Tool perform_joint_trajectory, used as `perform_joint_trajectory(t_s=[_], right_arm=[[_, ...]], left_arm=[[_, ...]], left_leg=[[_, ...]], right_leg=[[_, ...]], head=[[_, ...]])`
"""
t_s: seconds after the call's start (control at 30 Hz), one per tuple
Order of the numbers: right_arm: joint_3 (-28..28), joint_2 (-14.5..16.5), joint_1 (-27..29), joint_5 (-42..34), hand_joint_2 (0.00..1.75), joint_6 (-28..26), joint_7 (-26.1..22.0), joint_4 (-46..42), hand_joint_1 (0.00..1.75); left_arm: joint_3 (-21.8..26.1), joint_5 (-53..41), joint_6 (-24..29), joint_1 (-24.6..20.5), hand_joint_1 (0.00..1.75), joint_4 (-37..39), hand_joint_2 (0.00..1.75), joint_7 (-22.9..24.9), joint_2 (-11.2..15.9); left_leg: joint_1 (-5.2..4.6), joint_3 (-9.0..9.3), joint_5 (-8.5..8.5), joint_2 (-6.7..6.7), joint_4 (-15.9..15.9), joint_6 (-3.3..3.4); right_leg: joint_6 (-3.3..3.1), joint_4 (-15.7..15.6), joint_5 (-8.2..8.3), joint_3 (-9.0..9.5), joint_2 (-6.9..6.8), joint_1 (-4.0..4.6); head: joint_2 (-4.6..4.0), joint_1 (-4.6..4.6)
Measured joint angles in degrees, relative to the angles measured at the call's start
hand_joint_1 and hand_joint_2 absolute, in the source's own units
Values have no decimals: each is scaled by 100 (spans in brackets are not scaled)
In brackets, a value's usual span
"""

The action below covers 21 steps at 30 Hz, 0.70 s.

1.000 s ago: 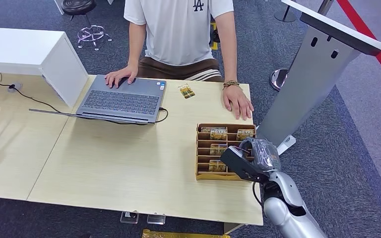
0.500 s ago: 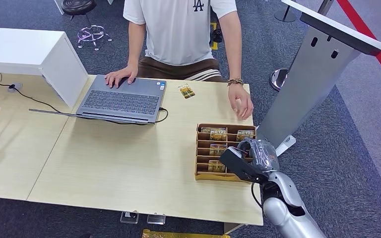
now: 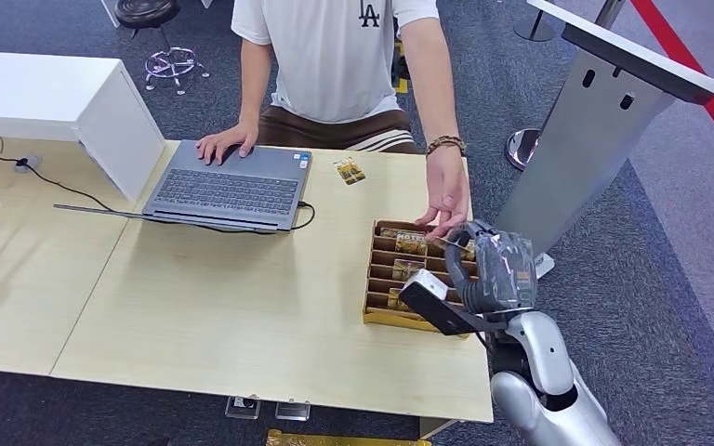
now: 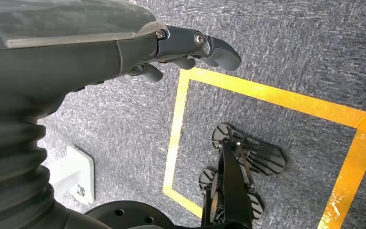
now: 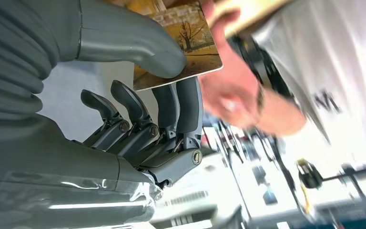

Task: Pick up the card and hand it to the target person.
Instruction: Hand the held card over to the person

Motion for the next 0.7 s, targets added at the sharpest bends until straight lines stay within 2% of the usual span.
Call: perform_joint_trajectory(t_s=[0.2,0.43,0.57,0.63,0.7], right_arm=[[7,4,-35,807,175,-652,-131,-481,161],[16,11,-39,857,175,-992,-228,-701,161],[17,11,-39,814,175,-984,-226,-732,84],[21,11,-39,779,175,-971,-222,-739,59],[27,11,-39,719,175,-959,-218,-748,21]], left_arm=[[0,0,-4,-1,0,0,175,-31,-1],[0,41,17,-1,0,0,175,1,-2],[0,47,3,-1,0,0,175,10,-2],[0,23,-6,-1,0,0,175,11,-2],[0,-14,-13,-2,0,0,87,19,-2]], left_leg=[[0,0,0,0,0,0],[0,0,0,0,0,0],[0,0,0,0,0,0],[0,0,0,0,0,0],[0,-1,0,0,0,0]], right_leg=[[0,0,0,1,0,0],[0,0,0,1,0,0],[0,0,0,1,0,0],[0,0,0,1,0,0],[0,0,0,1,0,0]], head=[[-1,3],[-2,3],[0,3],[-1,3],[-1,2]])
